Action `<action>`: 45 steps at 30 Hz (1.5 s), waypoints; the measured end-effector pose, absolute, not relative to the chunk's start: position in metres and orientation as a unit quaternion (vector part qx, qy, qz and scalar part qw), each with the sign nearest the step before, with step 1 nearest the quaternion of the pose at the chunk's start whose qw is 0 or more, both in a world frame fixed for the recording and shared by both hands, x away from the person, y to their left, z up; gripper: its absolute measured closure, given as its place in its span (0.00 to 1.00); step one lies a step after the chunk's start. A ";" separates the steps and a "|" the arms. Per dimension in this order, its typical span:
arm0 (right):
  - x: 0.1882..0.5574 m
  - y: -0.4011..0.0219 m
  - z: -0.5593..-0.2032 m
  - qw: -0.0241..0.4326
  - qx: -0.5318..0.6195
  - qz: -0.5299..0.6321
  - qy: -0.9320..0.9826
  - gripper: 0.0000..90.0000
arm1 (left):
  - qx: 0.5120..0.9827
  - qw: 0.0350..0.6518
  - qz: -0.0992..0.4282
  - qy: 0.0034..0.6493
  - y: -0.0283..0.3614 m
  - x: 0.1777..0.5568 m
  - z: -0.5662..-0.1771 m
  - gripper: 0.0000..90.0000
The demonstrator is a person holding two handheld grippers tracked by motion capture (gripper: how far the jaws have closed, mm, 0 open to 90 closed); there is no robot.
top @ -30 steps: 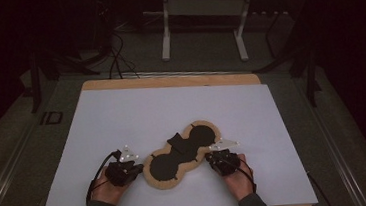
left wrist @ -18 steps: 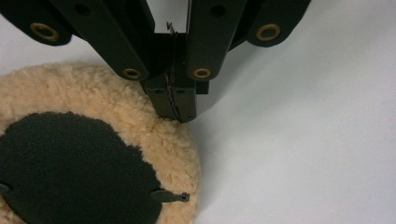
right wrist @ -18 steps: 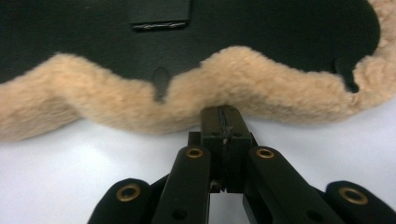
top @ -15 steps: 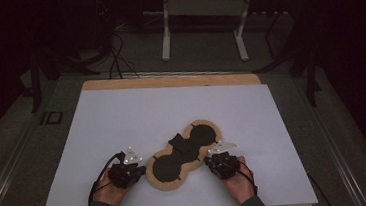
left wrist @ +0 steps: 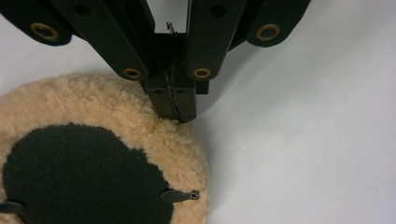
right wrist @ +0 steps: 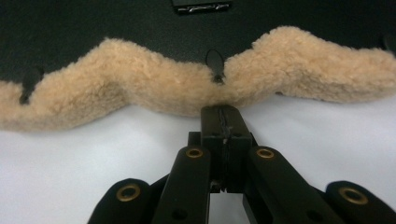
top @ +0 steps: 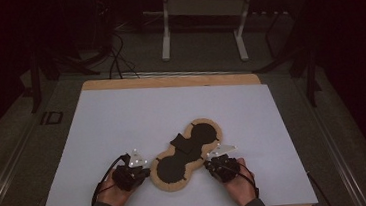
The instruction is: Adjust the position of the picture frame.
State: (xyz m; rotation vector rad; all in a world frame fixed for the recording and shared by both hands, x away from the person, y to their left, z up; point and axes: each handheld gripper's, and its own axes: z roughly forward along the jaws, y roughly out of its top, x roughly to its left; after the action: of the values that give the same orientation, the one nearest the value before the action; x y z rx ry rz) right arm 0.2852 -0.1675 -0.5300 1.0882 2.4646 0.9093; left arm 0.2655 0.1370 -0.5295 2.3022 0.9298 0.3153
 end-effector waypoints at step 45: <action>0.291 -0.181 -0.528 0.135 0.404 0.320 0.846 0.99 | 0.865 0.341 0.110 0.351 0.111 0.264 -0.533 1.00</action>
State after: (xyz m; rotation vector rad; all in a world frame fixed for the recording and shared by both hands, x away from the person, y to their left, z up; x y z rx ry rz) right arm 0.2912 -0.1807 -0.5280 1.1717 2.4511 0.9282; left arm 0.2643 0.1114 -0.5332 2.2513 0.9135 0.2858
